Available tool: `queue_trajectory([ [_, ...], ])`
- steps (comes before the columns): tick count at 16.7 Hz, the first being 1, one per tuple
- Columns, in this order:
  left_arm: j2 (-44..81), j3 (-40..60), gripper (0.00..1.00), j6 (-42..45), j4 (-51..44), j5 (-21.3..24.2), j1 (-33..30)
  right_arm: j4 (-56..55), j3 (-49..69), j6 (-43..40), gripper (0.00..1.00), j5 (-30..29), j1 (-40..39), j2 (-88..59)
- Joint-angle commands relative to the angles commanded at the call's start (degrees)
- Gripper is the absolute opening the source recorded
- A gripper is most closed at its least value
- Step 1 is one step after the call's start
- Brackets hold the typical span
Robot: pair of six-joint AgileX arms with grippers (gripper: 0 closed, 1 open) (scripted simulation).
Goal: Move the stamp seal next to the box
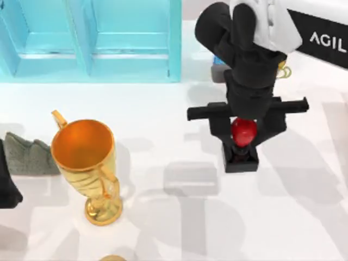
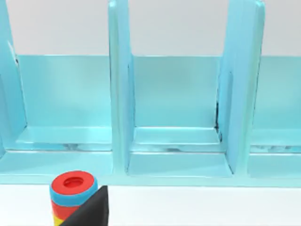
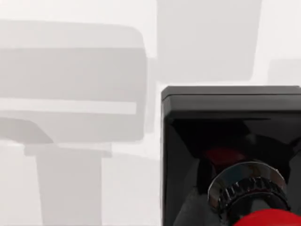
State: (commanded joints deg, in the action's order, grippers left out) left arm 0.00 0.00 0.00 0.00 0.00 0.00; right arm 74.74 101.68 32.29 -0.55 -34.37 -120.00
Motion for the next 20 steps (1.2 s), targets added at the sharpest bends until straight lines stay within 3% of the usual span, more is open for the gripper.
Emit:
queue_trajectory([
  [6,0.00,0.00,1.00,0.00,0.00,0.00,0.00,16.28,26.45,-14.39,0.00,-0.56,16.53,-5.58],
  [10,0.00,0.00,1.00,0.00,0.00,0.00,0.00,23.05,37.67,-25.09,0.00,-0.05,28.23,-10.69],
  [20,0.00,0.00,1.00,0.00,0.00,0.00,0.00,20.65,35.66,-27.51,0.00,0.28,30.66,-11.60],
])
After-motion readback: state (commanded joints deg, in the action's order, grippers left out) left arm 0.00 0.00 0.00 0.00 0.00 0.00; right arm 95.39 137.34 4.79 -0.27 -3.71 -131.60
